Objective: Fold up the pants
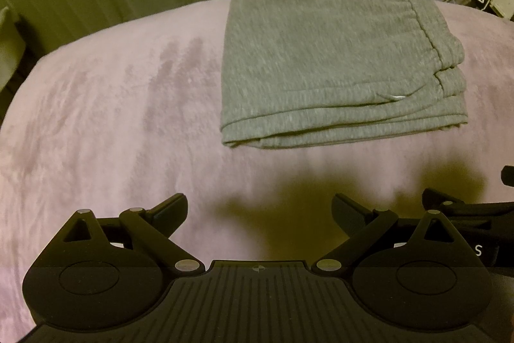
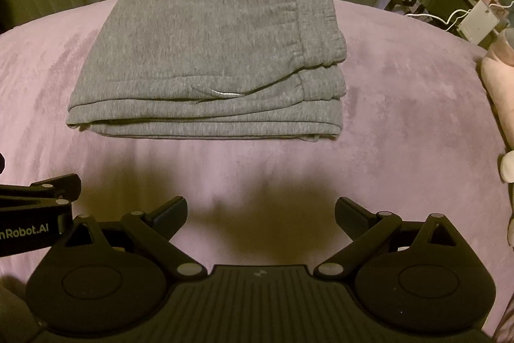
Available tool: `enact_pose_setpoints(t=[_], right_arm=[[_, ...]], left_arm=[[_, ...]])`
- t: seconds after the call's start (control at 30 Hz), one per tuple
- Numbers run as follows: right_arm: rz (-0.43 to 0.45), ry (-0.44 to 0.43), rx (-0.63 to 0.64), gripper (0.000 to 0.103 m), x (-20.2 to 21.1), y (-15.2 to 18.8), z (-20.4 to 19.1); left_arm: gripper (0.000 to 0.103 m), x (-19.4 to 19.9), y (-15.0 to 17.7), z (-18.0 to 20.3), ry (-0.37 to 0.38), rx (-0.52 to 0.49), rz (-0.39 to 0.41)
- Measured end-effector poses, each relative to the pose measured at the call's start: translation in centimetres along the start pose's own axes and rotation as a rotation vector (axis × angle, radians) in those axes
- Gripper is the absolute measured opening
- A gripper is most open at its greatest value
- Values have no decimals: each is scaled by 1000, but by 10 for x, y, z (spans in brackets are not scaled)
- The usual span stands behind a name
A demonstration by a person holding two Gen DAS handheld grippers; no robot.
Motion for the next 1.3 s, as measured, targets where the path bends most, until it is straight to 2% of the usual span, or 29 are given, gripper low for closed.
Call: enact_pose_setpoints(t=[1.3], right_arm=[[-4,-20,-19,99,-3,0,3]], left_arm=[[100,-2,-1,1,4,-6,-4]])
Point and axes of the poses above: each gripper's, at about its wrist camera, not at the fingertips, and x roughly against the way its jaws point, z to its right, y to its underside, the point moved 4 cm from there along -x, roughly the way its jaws point, and after that the axes turned 6 degrees about y, right-handed, at the moved point
